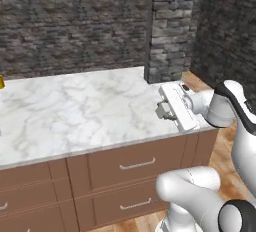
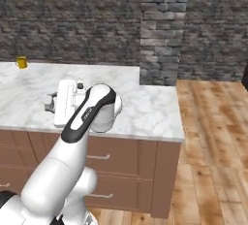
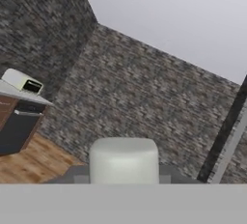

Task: Pick up the marshmallow and place it in the cup of hot chocolate on the dining counter.

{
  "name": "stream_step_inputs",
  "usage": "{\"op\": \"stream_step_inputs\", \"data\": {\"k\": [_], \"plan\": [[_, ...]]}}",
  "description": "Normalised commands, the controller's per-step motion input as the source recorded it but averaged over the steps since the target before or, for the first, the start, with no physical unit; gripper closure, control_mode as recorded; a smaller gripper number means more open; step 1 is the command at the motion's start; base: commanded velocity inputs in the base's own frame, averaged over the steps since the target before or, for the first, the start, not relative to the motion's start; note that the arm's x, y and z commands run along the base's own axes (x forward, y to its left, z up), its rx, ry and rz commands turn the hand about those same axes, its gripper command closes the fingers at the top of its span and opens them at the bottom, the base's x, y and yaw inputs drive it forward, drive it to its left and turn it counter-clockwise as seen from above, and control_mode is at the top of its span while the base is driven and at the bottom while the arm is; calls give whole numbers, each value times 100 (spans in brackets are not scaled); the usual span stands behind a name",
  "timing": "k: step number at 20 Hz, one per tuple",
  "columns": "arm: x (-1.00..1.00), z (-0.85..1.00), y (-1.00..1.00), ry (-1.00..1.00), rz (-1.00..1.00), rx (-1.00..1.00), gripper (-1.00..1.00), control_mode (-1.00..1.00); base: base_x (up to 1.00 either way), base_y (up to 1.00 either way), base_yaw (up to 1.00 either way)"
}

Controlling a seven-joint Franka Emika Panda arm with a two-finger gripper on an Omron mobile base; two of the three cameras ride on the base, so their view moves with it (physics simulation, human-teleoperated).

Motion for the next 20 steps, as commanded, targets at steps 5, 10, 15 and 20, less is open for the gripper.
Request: {"op": "stream_step_inputs", "data": {"k": [5,10,15,20], "plan": [[0,0,0,0,0,0,100,100,26,-100,-3],[0,0,0,0,0,0,100,100,42,-100,0],[0,0,0,0,0,0,100,100,34,-100,0],[0,0,0,0,0,0,100,100,79,-100,1]]}}
